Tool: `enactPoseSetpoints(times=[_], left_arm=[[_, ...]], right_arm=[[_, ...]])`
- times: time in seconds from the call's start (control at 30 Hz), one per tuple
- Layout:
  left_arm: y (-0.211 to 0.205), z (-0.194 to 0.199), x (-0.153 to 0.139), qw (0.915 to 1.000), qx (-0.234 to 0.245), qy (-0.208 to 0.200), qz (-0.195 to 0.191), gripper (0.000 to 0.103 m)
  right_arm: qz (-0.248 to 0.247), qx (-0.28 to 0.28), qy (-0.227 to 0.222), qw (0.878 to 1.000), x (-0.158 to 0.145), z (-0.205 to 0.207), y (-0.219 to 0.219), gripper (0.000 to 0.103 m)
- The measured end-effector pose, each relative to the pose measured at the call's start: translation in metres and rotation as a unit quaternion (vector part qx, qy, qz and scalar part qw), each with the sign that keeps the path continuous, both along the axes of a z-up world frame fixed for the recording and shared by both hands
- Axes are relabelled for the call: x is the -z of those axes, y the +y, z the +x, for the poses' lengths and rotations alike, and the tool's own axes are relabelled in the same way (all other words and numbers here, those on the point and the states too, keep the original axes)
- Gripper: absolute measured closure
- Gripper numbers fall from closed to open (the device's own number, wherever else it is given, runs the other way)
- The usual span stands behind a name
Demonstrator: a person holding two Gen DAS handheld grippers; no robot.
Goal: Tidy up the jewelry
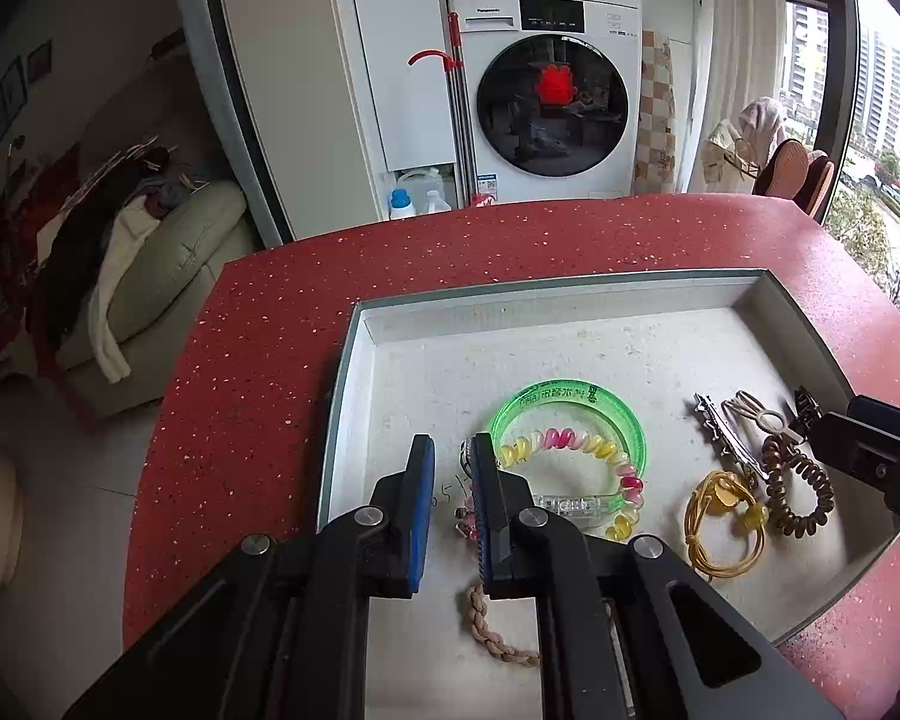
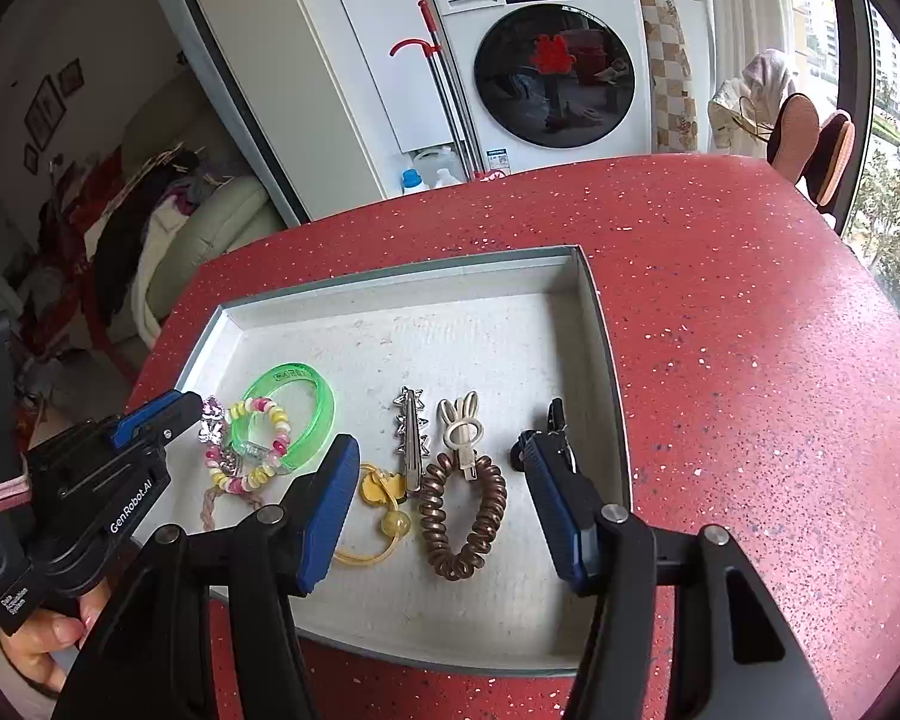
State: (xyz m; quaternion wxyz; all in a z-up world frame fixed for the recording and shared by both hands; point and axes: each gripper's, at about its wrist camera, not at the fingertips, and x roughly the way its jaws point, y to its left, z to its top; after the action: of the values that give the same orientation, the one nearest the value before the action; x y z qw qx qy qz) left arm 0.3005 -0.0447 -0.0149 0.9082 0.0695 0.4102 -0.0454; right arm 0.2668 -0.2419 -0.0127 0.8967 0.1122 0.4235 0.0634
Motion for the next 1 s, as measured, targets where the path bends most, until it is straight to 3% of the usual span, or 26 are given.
enactPoseSetpoints(times=[0.13, 0.17, 0.2, 0.27, 0.4, 0.47, 0.57, 0.63, 1.0], left_arm=[[0.005, -0.001, -0.001, 1.0000, -0.005, -0.004, 0.002, 0.068], [0.005, -0.001, -0.001, 1.0000, -0.006, -0.005, 0.003, 0.053], [0.006, -0.002, -0.002, 0.9999, -0.011, -0.007, 0.003, 0.002], [0.011, -0.008, -0.008, 0.9992, -0.021, -0.033, 0.003, 0.000], [0.016, -0.009, -0.010, 0.9995, -0.021, -0.024, 0.001, 0.000], [0.019, -0.010, -0.008, 0.9995, -0.024, -0.018, -0.004, 0.000], [0.023, -0.014, -0.005, 0.9995, -0.029, -0.013, -0.004, 0.000], [0.023, -0.017, -0.005, 0.9995, -0.028, -0.013, -0.003, 0.000], [0.024, -0.047, -0.017, 0.9993, -0.022, -0.029, -0.007, 0.000]], right_arm=[[-0.002, -0.003, -0.001, 1.000, -0.001, -0.002, 0.002, 0.042], [-0.002, -0.003, -0.001, 1.000, -0.001, -0.002, 0.003, 0.042], [-0.002, -0.003, -0.002, 1.000, -0.001, -0.003, 0.003, 0.042], [-0.001, -0.003, -0.002, 1.000, -0.002, -0.004, 0.004, 0.042], [0.003, -0.005, -0.010, 1.000, -0.004, -0.007, 0.005, 0.038], [0.003, -0.004, -0.020, 1.000, -0.006, -0.010, 0.006, 0.020], [0.002, 0.004, -0.031, 1.000, -0.008, -0.016, 0.006, 0.011], [0.004, 0.008, -0.036, 0.999, -0.009, -0.020, 0.006, 0.000], [-0.009, 0.017, -0.057, 0.998, -0.016, -0.048, 0.014, 0.000]])
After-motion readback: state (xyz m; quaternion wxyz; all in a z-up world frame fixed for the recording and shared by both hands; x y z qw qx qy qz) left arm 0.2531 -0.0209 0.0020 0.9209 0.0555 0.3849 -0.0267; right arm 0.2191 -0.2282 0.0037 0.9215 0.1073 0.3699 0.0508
